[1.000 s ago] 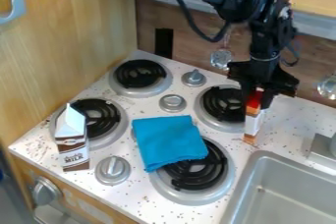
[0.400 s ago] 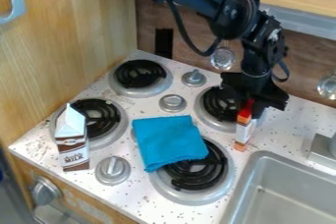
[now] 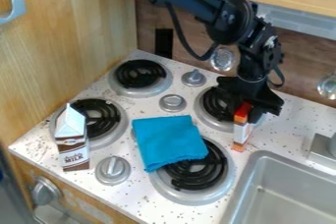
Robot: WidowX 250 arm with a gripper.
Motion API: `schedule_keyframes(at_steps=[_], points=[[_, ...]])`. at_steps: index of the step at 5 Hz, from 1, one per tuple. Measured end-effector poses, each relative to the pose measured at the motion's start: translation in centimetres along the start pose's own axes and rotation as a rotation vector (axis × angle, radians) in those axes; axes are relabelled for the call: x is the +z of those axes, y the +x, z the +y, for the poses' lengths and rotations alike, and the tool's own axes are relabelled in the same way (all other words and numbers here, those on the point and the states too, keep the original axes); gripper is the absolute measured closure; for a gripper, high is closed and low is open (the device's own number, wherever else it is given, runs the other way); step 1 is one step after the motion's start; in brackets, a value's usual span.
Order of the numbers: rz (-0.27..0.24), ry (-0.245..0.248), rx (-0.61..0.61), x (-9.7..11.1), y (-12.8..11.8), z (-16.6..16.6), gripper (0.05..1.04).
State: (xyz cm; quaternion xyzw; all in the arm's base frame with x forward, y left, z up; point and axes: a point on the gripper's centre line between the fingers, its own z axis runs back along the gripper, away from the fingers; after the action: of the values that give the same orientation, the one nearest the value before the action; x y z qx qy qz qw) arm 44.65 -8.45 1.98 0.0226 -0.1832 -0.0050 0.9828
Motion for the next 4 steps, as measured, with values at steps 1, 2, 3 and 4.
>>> schedule_keyframes(at_steps=[1, 2, 3, 4], points=[[0.006, 0.007, 0.010, -0.1, -0.2, 0.1, 0.104], [0.008, 0.008, 0.024, 0.0, -0.3, 0.2, 0.075], [-0.031, -0.014, 0.034, 2.1, 0.7, 0.1, 0.081], [-0.037, -0.032, 0.069, 3.3, 0.5, 0.7, 0.083]])
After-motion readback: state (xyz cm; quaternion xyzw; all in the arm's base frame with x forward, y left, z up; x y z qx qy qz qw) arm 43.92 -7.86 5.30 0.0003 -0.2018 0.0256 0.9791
